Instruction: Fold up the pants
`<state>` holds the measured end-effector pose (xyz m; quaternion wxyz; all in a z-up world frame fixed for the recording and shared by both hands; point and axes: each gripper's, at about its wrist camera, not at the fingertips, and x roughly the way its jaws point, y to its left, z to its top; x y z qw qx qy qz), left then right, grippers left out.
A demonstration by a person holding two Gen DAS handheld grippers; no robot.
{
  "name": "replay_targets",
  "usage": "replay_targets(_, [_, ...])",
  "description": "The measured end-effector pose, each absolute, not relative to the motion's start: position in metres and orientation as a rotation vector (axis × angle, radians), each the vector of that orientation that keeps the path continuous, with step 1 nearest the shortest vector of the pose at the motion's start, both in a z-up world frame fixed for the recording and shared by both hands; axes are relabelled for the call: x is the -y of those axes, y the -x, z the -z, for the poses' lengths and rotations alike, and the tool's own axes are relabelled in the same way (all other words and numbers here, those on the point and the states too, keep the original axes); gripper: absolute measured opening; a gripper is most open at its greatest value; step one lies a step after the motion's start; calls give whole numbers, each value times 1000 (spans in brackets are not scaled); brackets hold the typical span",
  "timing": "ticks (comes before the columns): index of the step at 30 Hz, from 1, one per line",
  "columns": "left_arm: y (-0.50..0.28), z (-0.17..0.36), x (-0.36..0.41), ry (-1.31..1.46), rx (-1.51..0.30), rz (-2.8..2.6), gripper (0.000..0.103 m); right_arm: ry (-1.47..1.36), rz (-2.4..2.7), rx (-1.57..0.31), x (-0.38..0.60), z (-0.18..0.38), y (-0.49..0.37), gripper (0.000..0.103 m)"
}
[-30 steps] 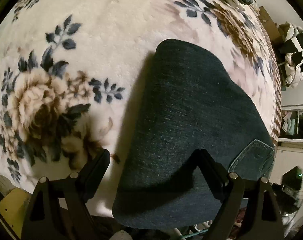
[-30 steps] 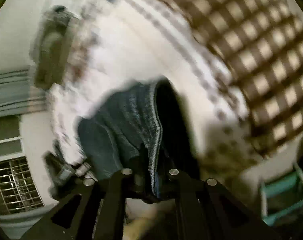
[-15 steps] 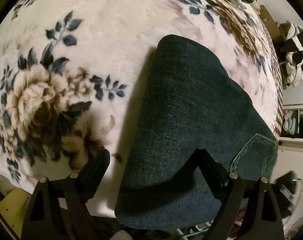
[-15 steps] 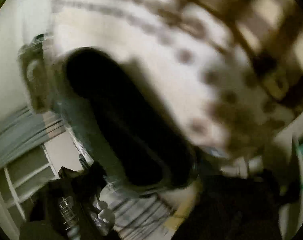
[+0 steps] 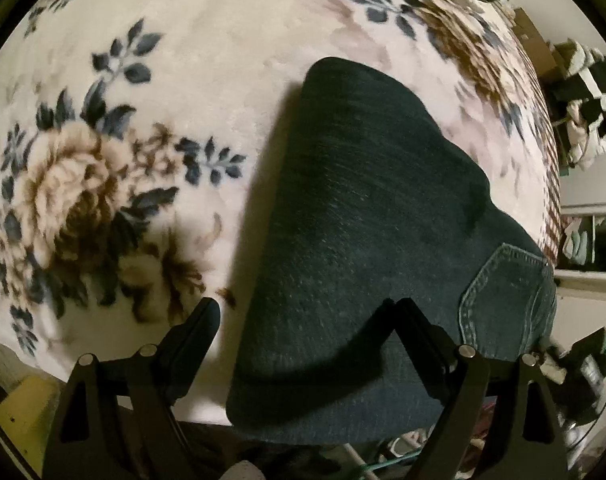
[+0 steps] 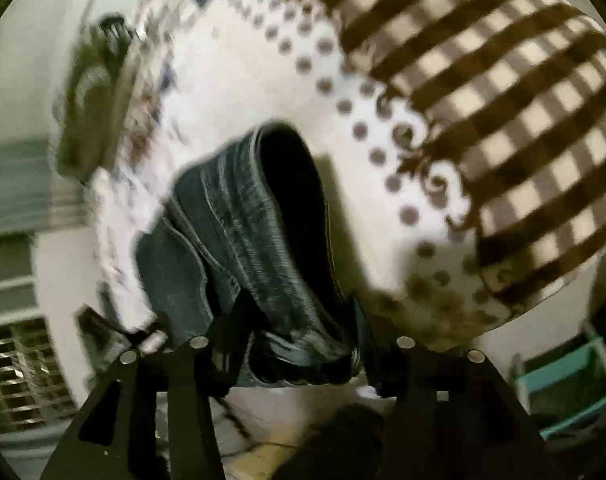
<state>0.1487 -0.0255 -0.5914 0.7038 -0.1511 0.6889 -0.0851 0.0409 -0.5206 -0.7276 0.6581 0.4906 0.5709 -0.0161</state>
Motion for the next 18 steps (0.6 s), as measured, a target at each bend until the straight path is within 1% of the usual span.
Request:
replay_targets(1, [-148,591,26,331,-1531,191,90,-1143,45,-1256,526,723,-37,60])
replay_targets(2, [-147,592,26,329,-1532,192,90,-1176,60,-1227,531,722,-34,67])
replay_targets(3, [-147,594,26,332,-1535,192,90,-1200,79,-1217,534,725,-33,71])
replay_targets(5, [-146,597,26,346,-1545,185,90,-1244,103,-1242,536,738,-38,71])
replay_targets(6, [-146,597,27,350,-1548,186,89,-1257,90,-1228,538,742,-35,53])
replay_targets(7, [-146,596,28,349,-1548,190,90,-1251,84,-1216,532,742,-38,30])
replay_targets(8, [-145,594,28,340,-1544,196,90,-1231,90,-1232,527,739,-44,10])
replay_targets(11, [-143,586,29,310,-1531,214,90,-1187,84,-1161,514,701,-51,8])
replay_targets(13, [-143,586,28,316,-1532,220,90,-1122,98,-1142,513,672,-47,5])
replay_targets(14, [-144,587,28,321,-1535,220,90,-1112,102,-1159,514,672,-46,5])
replay_targets(16, [-144,589,27,336,-1542,216,90,-1084,173,-1262,519,695,-38,6])
replay_targets(17, [-144,589,27,344,-1545,218,90,-1095,201,-1298,523,709,-33,9])
replay_targets(18, [-143,589,27,347,-1542,222,90,-1148,201,-1323,527,726,-26,19])
